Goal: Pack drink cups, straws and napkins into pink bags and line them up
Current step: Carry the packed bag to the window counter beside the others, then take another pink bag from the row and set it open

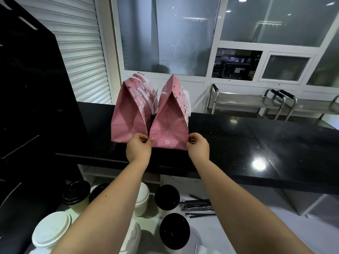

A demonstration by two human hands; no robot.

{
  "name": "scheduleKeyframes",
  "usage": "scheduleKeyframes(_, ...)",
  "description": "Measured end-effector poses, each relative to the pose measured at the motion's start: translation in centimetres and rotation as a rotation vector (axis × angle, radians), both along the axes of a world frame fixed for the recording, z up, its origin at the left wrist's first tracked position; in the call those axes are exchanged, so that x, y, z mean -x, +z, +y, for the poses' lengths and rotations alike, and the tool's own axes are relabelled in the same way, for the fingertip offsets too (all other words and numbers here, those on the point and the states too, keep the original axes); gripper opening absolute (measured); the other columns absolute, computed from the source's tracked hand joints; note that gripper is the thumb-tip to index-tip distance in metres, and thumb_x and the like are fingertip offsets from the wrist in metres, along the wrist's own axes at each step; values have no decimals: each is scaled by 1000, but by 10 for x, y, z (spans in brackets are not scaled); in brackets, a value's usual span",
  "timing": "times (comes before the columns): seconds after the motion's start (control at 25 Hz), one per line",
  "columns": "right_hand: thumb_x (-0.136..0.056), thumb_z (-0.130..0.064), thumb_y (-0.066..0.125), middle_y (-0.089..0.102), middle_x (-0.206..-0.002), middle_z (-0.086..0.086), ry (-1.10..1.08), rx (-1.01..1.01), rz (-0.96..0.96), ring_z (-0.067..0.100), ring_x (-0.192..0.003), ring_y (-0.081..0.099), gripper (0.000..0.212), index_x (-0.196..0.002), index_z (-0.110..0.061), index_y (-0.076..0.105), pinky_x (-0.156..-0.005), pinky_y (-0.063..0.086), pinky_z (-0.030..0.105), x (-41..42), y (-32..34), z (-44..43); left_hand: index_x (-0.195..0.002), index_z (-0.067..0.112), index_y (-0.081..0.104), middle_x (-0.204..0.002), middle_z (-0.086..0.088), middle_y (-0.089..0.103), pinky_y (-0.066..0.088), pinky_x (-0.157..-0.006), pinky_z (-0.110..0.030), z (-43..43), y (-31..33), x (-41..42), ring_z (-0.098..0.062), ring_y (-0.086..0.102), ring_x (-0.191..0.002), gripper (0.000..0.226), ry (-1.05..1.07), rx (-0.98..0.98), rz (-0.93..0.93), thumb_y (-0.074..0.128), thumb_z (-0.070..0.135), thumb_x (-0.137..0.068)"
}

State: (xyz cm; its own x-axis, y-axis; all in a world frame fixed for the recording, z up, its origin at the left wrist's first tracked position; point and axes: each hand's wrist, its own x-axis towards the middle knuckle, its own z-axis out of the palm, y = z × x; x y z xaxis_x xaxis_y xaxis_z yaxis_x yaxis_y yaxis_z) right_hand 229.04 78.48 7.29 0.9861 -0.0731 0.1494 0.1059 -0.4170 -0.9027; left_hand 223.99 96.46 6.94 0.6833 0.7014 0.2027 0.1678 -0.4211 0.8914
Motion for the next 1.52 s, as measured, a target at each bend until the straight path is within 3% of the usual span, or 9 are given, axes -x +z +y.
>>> scheduleKeyframes(0.2, -84, -13, 69, 66, -88, -9, 81, 0, 37, 11, -84, 64, 15, -89, -26, 63, -67, 50, 24, -5, 5, -2, -84, 27, 58, -82, 11, 64, 53, -68, -33, -6, 7, 6, -17, 64, -76, 18, -25, -27, -17, 75, 25, -79)
scheduleKeyframes(0.4, -82, -17, 72, 64, -86, -13, 108, 40, -149, 5, -80, 61, 18, -90, -30, 61, -70, 50, 23, 7, 32, -32, -97, 25, 62, -96, 8, 63, 51, -73, -33, -32, 27, 16, -15, 61, -87, 21, -107, -258, -95, 74, 25, -80)
scheduleKeyframes(0.56, -84, -23, 69, 63, -96, -10, 189, 324, -331, 10, -87, 59, 18, -100, -27, 63, -74, 51, 30, 19, 75, -69, -110, 26, 61, -112, 3, 60, 45, -90, -39, -65, 64, 17, -21, 54, -105, 28, -247, -660, -24, 69, 32, -84)
scheduleKeyframes(0.72, -87, -27, 63, 63, -110, 0, 234, 805, -542, 22, -106, 53, 25, -112, -22, 60, -85, 46, 37, 30, 117, -114, -118, 30, 55, -118, 4, 55, 35, -91, -39, -104, 98, 8, -22, 48, -112, 33, -323, -1065, -23, 59, 40, -87)
scheduleKeyframes(0.84, -88, -30, 60, 62, -117, 0, 123, 995, -596, 25, -115, 50, 27, -114, -24, 59, -91, 39, 39, 41, 153, -151, -123, 28, 52, -120, -1, 53, 35, -91, -42, -138, 135, -3, -26, 47, -112, 41, -396, -1208, -107, 59, 42, -84)
scheduleKeyframes(1.04, -86, -34, 61, 59, -123, 0, -135, 1130, -494, 26, -118, 46, 32, -116, -26, 56, -95, 36, 40, 75, 184, -227, -124, 26, 50, -118, -4, 53, 36, -89, -43, -224, 173, -8, -27, 48, -108, 49, -565, -1178, -299, 58, 45, -80)
scheduleKeyframes(1.28, -87, -41, 60, 54, -127, -1, -325, 1293, -234, 25, -119, 45, 45, -127, -27, 49, -95, 38, 40, 159, 152, -309, -127, 26, 45, -127, -4, 48, 32, -98, -46, -332, 134, 29, -29, 43, -117, 48, -890, -1175, -371, 52, 47, -85)
scheduleKeyframes(1.44, -87, -38, 63, 48, -135, 1, -482, 1267, -96, 25, -121, 44, 55, -137, -28, 42, -98, 39, 39, 236, 133, -369, -125, 26, 46, -124, -3, 47, 32, -96, -43, -411, 116, 75, -27, 41, -114, 46, -1054, -1211, -478, 51, 49, -85)
scheduleKeyframes(1.52, -86, -37, 63, 52, -129, 1, -544, 1240, -84, 26, -116, 47, 53, -135, -26, 44, -95, 42, 38, 271, 129, -392, -124, 26, 47, -122, -3, 49, 33, -92, -42, -446, 117, 96, -27, 43, -112, 46, -1107, -1202, -535, 51, 50, -85)
